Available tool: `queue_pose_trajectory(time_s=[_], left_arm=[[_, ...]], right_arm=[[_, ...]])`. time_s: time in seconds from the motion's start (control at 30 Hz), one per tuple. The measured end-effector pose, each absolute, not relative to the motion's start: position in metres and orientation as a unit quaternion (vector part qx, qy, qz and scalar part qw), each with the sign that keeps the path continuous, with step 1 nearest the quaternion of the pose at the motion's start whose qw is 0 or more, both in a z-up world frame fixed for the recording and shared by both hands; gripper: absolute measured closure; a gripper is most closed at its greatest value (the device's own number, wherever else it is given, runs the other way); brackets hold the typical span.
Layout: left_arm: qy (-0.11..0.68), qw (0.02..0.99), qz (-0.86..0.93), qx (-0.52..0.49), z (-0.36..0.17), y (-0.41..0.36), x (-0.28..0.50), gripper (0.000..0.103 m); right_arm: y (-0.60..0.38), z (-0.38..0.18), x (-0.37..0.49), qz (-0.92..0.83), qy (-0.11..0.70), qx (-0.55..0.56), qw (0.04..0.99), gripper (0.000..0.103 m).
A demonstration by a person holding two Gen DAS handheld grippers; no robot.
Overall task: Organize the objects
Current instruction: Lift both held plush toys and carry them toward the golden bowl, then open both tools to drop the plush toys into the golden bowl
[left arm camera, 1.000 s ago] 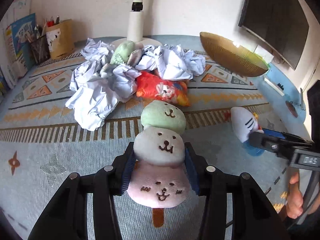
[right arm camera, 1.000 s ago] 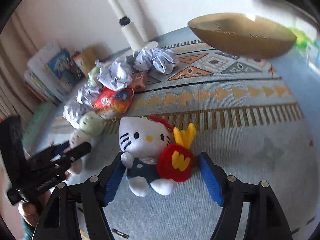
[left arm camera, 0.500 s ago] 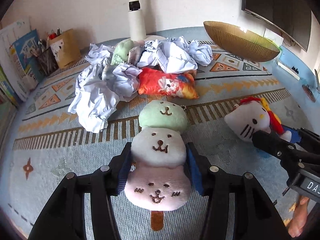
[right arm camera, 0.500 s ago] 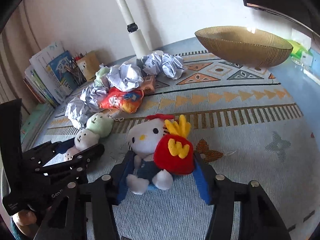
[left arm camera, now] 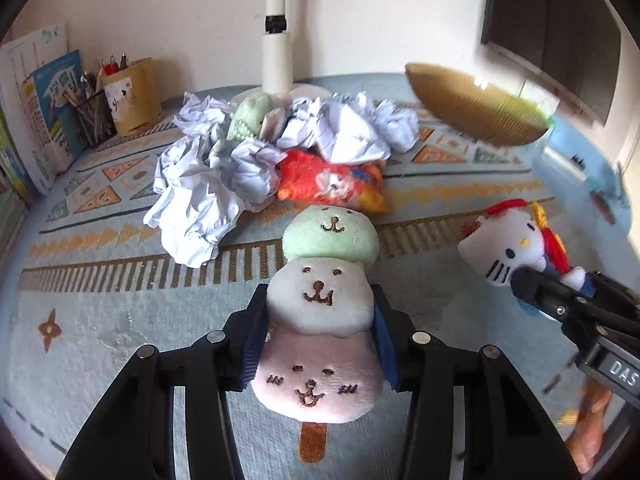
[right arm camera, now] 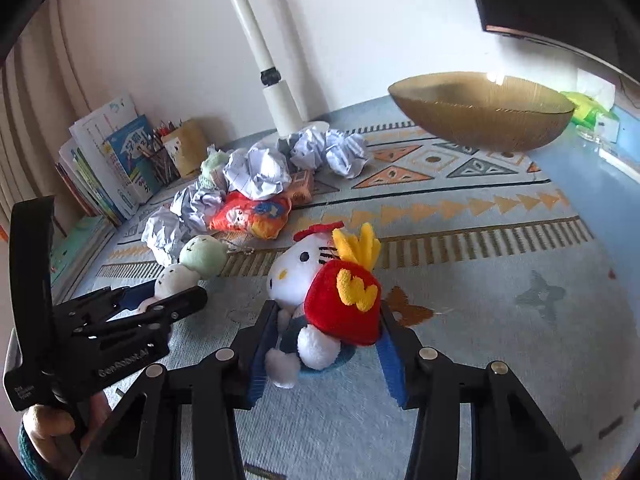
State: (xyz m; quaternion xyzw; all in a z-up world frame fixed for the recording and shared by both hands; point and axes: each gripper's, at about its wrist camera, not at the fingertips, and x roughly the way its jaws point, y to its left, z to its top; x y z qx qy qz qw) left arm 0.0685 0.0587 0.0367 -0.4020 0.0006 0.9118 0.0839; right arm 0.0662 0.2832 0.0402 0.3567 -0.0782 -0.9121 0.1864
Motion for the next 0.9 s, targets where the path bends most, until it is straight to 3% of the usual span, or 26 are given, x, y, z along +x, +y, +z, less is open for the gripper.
queue_pose_trajectory(time_s=[0.23,0.37,0.53,0.57,0.6,0.63,0.8,0.87,0.9], left_arm=[[-0.035,0.179,0.926,-0.331,0.114,0.1,0.047,0.059],[-0.038,0.224,0.924,-0.308,0.149,0.152,-0.014,0.058],[-0.038,0.249,0.919,-0.302,0.155,0.208,-0.095,0.056],[-0.038,0.254,0.92,-0.296,0.154,0.216,-0.108,0.038],[-0.033,0.249,0.922,-0.293,0.153,0.225,-0.12,0.001],[-0.028,0.23,0.929,-0.287,0.15,0.23,-0.128,0.002],[-0.046,0.233,0.92,-0.312,0.139,0.212,-0.127,0.001],[-0.043,0.229,0.925,-0.301,0.141,0.19,-0.104,0.001],[-0.037,0.223,0.929,-0.292,0.143,0.178,-0.089,0.001]], right_arm=[[0.346,0.113,0.05,-0.94,-0.118,0.292,0.134,0.057],[0.388,0.14,0.01,-0.942,-0.16,0.283,0.086,0.057],[0.419,0.158,-0.055,-0.947,-0.169,0.27,0.04,0.054],[0.422,0.16,-0.071,-0.946,-0.165,0.275,0.041,0.053],[0.424,0.16,-0.092,-0.947,-0.152,0.281,0.04,0.041],[0.426,0.159,-0.102,-0.948,-0.142,0.285,0.026,0.028],[0.442,0.153,-0.11,-0.956,-0.129,0.262,-0.01,0.025],[0.441,0.152,-0.108,-0.962,-0.12,0.243,-0.026,0.016],[0.436,0.152,-0.109,-0.966,-0.114,0.229,-0.024,0.004]])
